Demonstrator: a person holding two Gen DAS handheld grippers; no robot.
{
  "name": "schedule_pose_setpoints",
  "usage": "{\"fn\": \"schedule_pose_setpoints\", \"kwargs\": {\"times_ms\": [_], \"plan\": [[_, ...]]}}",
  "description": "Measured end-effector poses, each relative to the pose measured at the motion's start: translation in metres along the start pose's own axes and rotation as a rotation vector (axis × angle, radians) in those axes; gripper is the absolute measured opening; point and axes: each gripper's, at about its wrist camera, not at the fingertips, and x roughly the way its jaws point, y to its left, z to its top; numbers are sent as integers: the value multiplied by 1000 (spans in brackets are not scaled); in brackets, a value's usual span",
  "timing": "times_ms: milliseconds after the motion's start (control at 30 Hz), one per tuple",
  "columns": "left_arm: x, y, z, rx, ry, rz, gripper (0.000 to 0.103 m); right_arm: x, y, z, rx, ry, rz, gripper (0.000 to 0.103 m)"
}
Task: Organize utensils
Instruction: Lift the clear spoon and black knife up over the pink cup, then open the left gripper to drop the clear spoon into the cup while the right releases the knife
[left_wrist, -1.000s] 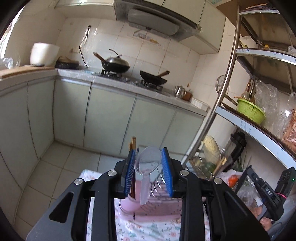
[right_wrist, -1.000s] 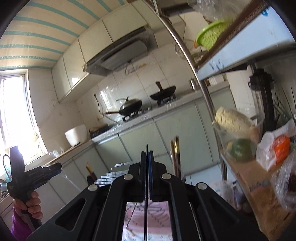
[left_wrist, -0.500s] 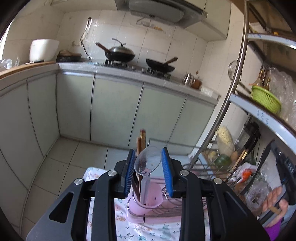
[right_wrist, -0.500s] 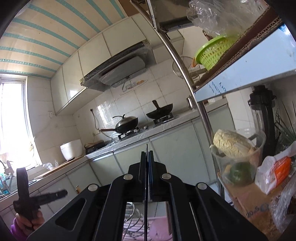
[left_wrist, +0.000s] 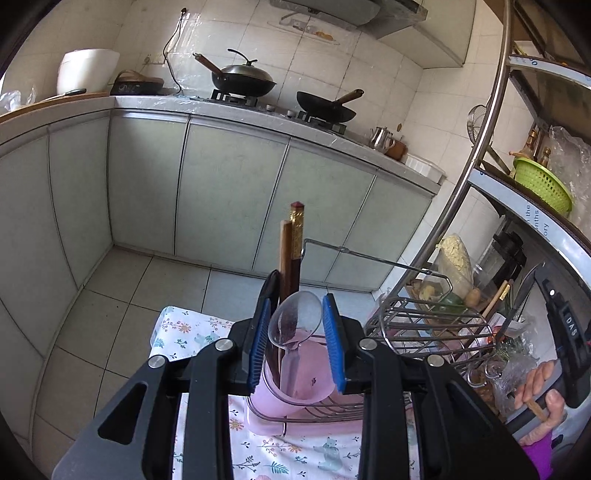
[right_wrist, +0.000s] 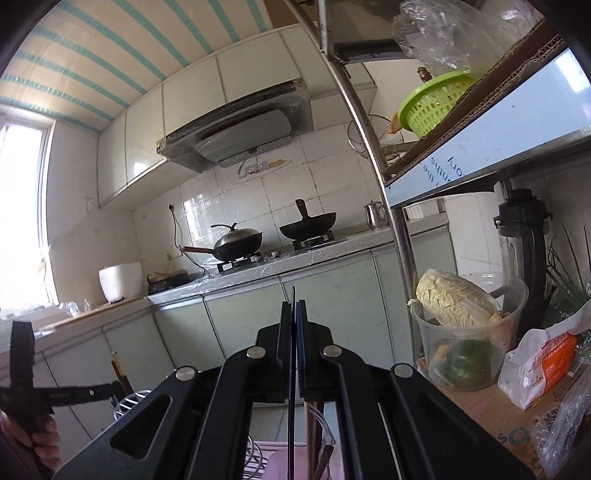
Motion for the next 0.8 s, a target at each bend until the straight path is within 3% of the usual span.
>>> {"fn": "schedule_pose_setpoints", "kwargs": {"times_ms": [467,800], "plan": [[2,7,-7,-23,-8,-34,29,-7,7,-51,-62,11,-41,2],[3,10,-8,-40,-12,-47,29,-22,-11,-80,54,70,-69,2]]}}
